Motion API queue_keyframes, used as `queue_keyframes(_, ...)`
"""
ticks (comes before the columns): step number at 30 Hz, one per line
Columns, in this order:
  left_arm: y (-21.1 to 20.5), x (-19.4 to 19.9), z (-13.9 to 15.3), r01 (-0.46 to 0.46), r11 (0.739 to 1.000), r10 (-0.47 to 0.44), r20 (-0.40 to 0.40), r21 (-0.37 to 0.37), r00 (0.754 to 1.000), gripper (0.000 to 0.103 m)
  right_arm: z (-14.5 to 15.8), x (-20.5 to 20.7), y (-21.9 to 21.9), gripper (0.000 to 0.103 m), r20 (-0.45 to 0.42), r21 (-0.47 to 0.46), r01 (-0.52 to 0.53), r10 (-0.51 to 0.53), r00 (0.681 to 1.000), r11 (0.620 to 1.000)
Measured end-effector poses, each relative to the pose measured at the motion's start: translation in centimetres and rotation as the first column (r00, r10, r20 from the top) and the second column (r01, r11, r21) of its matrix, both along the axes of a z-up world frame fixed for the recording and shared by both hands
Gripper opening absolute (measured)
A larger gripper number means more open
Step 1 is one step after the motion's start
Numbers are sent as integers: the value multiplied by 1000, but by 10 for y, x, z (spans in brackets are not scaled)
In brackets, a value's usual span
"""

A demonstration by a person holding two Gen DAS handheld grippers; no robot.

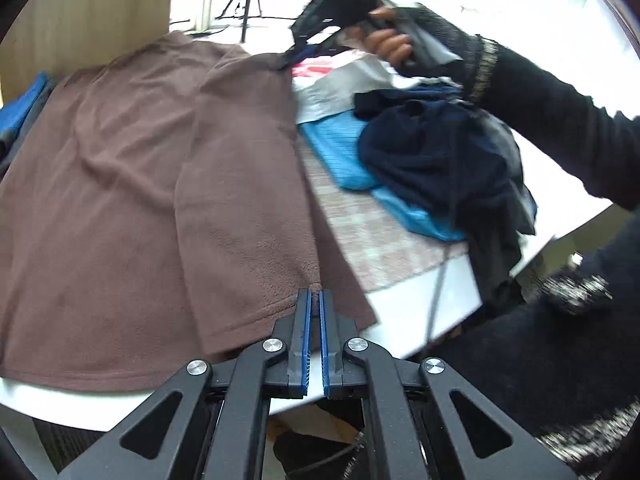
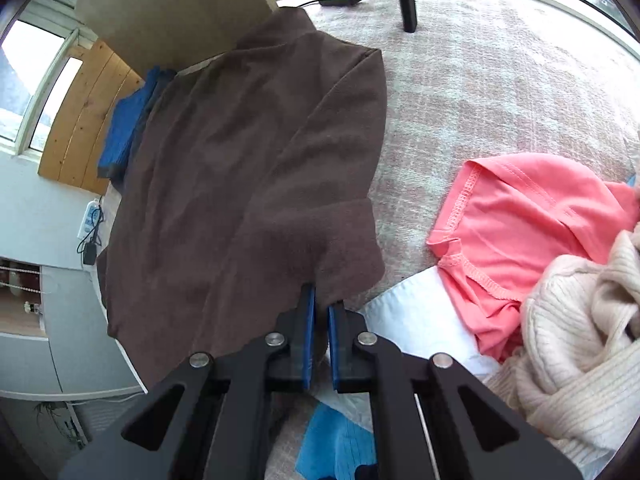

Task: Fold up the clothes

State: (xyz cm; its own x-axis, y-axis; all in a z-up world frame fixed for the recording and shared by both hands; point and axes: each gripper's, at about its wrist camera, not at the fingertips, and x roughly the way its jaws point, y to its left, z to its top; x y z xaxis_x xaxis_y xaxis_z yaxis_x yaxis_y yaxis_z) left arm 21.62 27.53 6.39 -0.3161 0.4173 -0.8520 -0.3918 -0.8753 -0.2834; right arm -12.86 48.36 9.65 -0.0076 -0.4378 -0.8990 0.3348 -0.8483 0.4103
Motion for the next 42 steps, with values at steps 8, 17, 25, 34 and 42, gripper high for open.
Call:
queue_keyframes(8, -42, 4, -16, -151, 987, 144, 121, 52, 982, 21, 24, 11, -6, 12, -67, 122, -134, 143, 988, 983)
queue_keyframes(17, -60, -41, -53, -283, 959, 280, 138, 9, 950, 11, 7, 32, -72, 14, -113, 153, -257, 275, 955, 954)
queue_keyframes(25, -25, -33, -50, -194, 978, 201, 90, -80, 975, 25, 14, 8, -41, 22, -160, 130, -155, 175, 971, 979)
queue_keyframes(34, 27, -17, -34, -31, 998, 34, 35, -62, 999, 65, 0, -39, -10, 35, -111, 95, -7, 17, 994, 995)
queue_keyframes(42, 57, -15, -50, 40, 983, -43, -10, -178, 999, 47, -27, -38, -15, 38, 9, 25, 15, -15, 1000, 1000)
